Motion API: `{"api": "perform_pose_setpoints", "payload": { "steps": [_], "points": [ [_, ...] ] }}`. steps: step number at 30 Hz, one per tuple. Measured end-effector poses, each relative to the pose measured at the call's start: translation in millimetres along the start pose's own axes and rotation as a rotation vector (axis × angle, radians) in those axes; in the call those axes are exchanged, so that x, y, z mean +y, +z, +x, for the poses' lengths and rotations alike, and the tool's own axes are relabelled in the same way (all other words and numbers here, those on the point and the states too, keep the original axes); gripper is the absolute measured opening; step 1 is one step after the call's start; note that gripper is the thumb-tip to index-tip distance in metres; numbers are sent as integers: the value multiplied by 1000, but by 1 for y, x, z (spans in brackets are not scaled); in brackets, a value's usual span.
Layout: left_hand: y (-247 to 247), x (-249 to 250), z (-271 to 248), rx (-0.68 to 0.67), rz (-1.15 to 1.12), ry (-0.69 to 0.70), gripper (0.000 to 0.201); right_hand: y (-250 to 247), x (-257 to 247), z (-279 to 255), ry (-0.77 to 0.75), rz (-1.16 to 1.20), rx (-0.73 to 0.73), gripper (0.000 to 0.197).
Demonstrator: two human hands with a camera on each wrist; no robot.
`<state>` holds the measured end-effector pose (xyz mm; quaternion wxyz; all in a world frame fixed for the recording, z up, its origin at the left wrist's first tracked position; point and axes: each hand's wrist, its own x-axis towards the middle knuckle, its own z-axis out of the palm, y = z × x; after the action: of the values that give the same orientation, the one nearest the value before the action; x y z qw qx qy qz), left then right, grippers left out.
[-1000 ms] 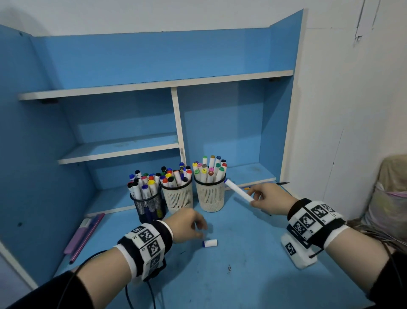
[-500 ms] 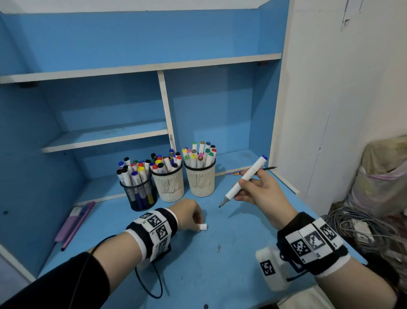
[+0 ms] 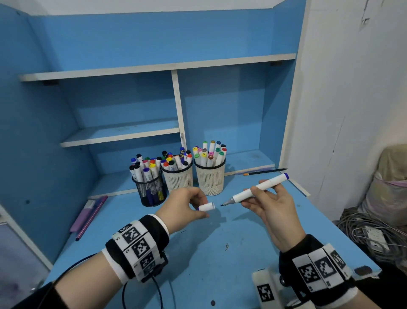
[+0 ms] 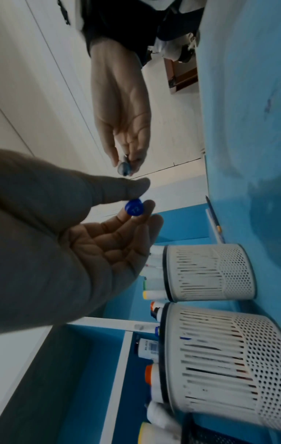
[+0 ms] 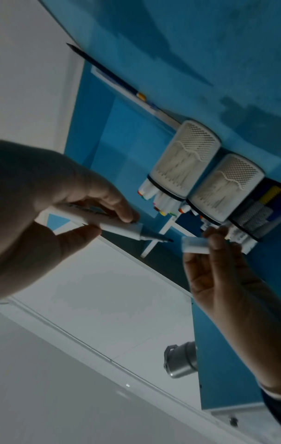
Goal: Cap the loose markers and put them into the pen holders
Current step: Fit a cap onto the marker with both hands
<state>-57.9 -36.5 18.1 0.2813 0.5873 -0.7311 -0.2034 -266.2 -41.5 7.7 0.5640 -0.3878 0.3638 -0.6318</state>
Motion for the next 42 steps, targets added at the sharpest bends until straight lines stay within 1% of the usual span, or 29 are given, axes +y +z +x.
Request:
{"api": "perform_pose_setpoints", "payload": {
  "steps": [4, 9, 13, 14, 17, 18, 21, 24, 28, 31, 35, 37, 38, 39, 41, 42],
  "points": [
    [-5, 9, -15, 57, -79, 13, 18, 10, 7, -5, -1, 46, -5, 16],
    [-5, 15, -25, 145, -149, -13, 16, 16, 7, -11, 12, 120, -28, 12],
    [-3, 17, -29, 217, -241, -40, 15, 17, 7, -15, 9, 145, -52, 13],
    [-2, 18, -29, 226, -253, -38, 15, 18, 7, -16, 5, 150, -63, 16],
    [1, 22, -31, 239, -292, -24, 15, 20, 7, -21, -18, 167, -82, 45],
    [1, 24, -31, 249, -309, -18, 15, 21, 7, -22, -28, 175, -78, 49],
    [2, 27, -31, 278, -352, 4, 19, 21, 5, -24, -65, 200, -78, 49],
    [1, 32, -29, 296, -344, 41, 23, 24, 4, -26, -96, 217, -80, 50],
    [-5, 39, -27, 281, -323, 91, 16, 29, 5, -27, -79, 276, -81, 54],
    [-9, 40, -26, 300, -263, 113, 17, 33, 4, -26, -83, 307, -91, 57],
    [-11, 33, -26, 318, -252, 96, 18, 37, 7, -25, -123, 276, -113, 62],
    [-10, 27, -26, 336, -292, 58, 18, 37, 7, -23, -129, 242, -130, 59],
    [-8, 25, -27, 345, -318, 30, 18, 37, 7, -21, -127, 217, -143, 55],
    [-7, 23, -27, 349, -340, 7, 18, 37, 7, -20, -124, 186, -163, 47],
    [-6, 15, -28, 335, -352, -26, 18, 37, 5, -15, -128, 110, -200, 23],
    [-6, 12, -29, 322, -349, -39, 19, 38, 3, -13, -142, 70, -201, 16]
  ]
}}
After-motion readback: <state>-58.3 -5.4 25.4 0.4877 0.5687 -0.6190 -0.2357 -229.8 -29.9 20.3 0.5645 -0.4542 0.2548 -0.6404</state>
